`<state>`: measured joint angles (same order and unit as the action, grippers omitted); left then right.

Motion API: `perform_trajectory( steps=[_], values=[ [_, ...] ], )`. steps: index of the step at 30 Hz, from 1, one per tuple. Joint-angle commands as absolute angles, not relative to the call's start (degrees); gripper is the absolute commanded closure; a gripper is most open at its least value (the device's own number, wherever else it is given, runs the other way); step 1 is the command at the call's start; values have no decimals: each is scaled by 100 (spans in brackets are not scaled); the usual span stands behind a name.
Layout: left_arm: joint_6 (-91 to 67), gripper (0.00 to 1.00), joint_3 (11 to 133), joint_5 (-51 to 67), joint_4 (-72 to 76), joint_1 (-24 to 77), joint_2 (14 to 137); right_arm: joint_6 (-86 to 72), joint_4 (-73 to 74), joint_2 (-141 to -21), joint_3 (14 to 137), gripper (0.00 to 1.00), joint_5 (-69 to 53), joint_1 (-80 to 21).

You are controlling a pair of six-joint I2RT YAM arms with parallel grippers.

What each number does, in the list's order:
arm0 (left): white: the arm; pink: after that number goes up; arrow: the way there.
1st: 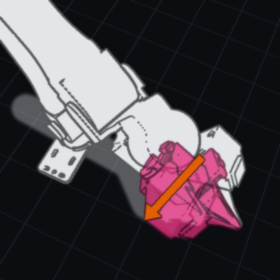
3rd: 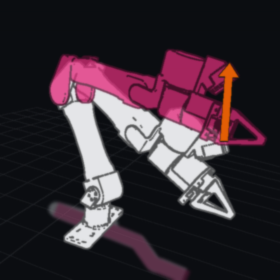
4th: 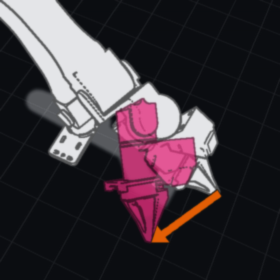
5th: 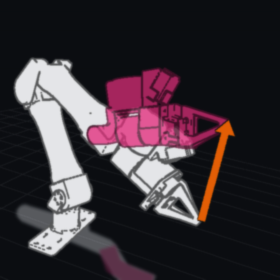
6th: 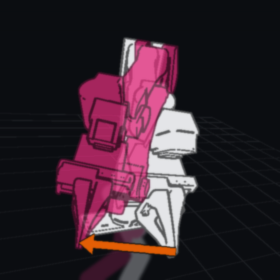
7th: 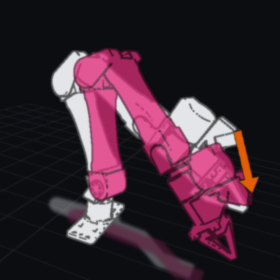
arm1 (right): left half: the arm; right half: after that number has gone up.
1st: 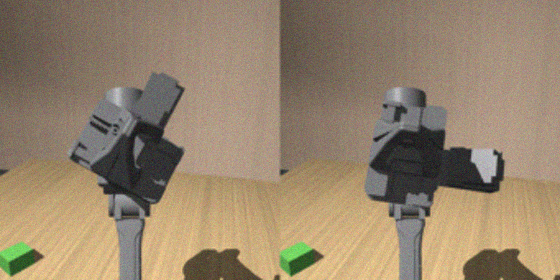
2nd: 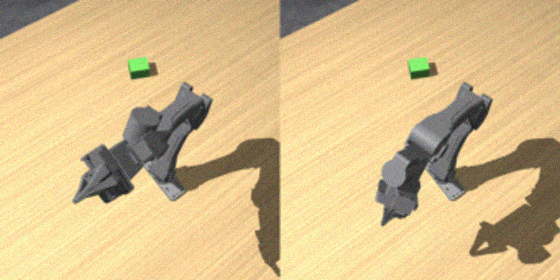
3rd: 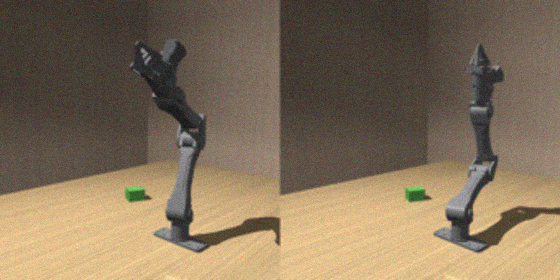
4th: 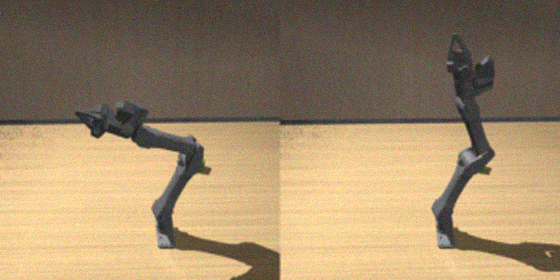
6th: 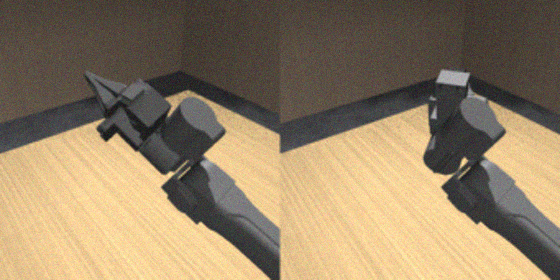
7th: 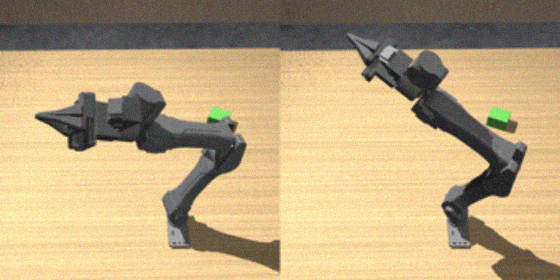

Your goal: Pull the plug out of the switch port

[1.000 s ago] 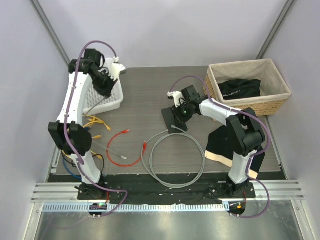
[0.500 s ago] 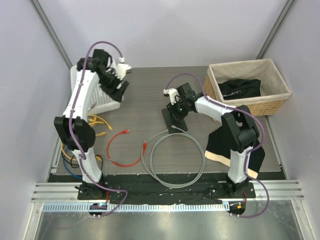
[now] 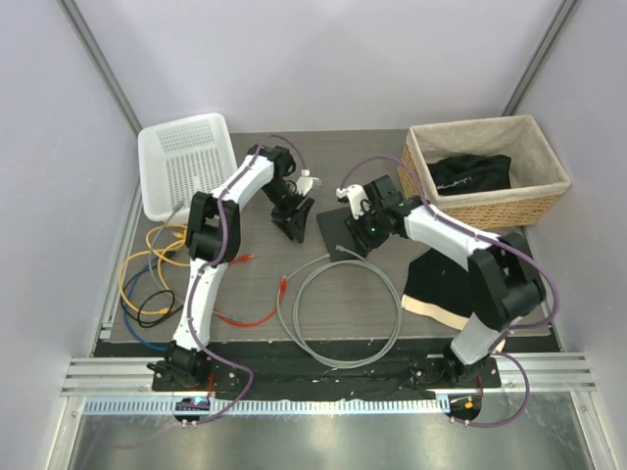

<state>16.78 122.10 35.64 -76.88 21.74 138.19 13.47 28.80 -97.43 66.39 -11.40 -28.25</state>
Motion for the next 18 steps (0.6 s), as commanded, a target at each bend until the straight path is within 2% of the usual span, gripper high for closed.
perform_trajectory(
  steps=[1, 8, 13, 18],
  values=[
    [1599, 52, 13025, 3577, -8006, 2259, 14088, 1476, 2848, -8922, 6083, 62, -835, -2681],
    [1784, 56, 13009, 3428, -7692, 2259, 14415, 1696, 3041, -8780, 5511, 64, -967, -2373],
    [1661, 57, 12726, 3042, -6417, 2197, 14132, 1758, 3041, -9061, 5607, 64, -1019, -2373],
    [1214, 55, 13692, 2953, -6390, 2206, 14712, 1740, 3041, -9676, 6072, 64, -1151, -2373]
  ],
)
